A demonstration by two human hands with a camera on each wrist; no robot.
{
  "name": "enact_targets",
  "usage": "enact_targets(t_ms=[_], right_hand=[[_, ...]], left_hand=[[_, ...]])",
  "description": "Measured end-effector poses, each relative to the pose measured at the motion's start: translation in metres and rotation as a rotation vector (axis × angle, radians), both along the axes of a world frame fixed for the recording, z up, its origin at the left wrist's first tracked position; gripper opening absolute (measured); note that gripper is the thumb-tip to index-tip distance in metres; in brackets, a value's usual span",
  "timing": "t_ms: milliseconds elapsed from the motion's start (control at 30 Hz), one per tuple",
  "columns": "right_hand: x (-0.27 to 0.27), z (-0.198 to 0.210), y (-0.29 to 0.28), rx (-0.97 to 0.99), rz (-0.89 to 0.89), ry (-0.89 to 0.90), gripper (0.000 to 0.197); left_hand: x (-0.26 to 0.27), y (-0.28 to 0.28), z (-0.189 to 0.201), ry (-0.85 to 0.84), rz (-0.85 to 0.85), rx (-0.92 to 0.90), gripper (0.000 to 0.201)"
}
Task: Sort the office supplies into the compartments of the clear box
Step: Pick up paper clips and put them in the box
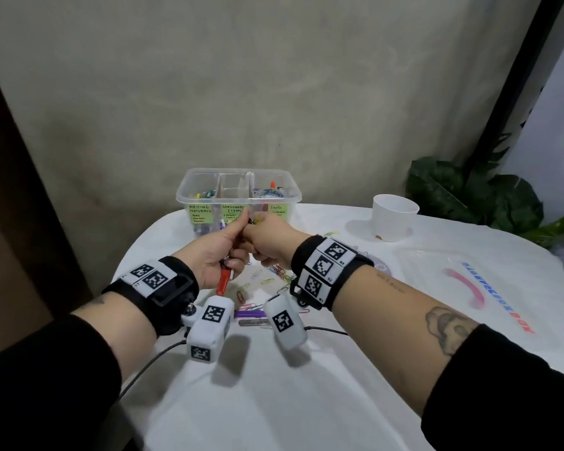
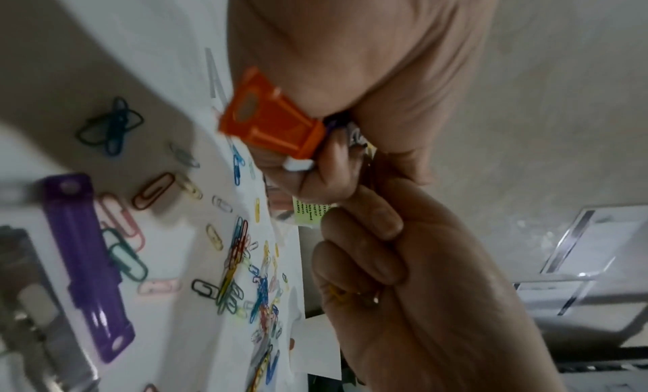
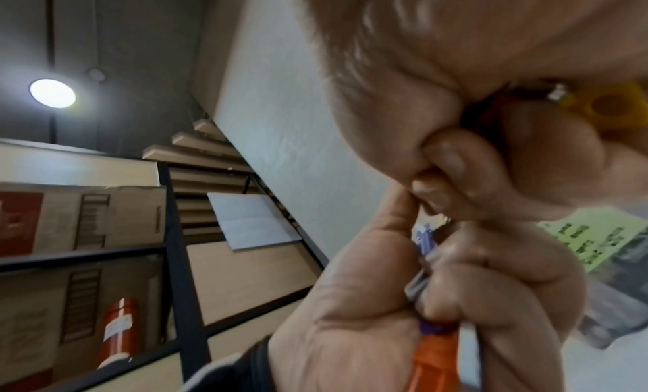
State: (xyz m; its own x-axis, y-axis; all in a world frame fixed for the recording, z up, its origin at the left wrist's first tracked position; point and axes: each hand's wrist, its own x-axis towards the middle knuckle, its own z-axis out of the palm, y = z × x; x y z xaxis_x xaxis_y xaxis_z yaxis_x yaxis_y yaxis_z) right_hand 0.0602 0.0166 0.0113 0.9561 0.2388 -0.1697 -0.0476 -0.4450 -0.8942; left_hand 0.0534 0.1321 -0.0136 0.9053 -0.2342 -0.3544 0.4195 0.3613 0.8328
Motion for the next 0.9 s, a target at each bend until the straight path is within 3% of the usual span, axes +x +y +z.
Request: enact_targets(t_ms=[133,267,333,400,500,567,700,900], right_hand=[[-0.006,-0.003,0.008,-0.069,0.001,-0.07,0.013],[-0.016,-0.008,0.007,-0.056,0.041,-0.008,0.02],[-0.021,-0.011,0.01,-0.034,0.059,0.027,0.012],[-0.026,-0.013,0.013,-0.015,0.031,0.041,0.007],[-0.036,-0.016,0.012,0.028,-0.044,0.04,0.018],[-0.039,-0.02,0.011,0.035,-0.058,0.04,0.009],[-0.036,-0.029,0.01,-0.108,-0.099,-0.058,0.02],[-0.034,-0.038,0.007,-0.33,-0.079,-0.157,0.031]], left_hand=[[-0.004,0.008,-0.004,0.071,0.031,-0.112,0.035],[-0.009,0.008,-0.017,0.078,0.104,-0.114,0.023],[-0.007,0.008,-0.025,0.094,0.181,-0.138,0.021],[-0.005,0.006,-0.032,0.126,0.24,-0.167,0.02],[-0.004,0.003,-0.039,0.195,0.294,-0.173,0.025],[-0.008,0.001,-0.04,0.243,0.312,-0.173,0.03],[-0.018,-0.007,-0.043,0.228,0.271,-0.13,0.045],[-0.027,-0.012,-0.046,0.165,0.269,-0.092,0.037]])
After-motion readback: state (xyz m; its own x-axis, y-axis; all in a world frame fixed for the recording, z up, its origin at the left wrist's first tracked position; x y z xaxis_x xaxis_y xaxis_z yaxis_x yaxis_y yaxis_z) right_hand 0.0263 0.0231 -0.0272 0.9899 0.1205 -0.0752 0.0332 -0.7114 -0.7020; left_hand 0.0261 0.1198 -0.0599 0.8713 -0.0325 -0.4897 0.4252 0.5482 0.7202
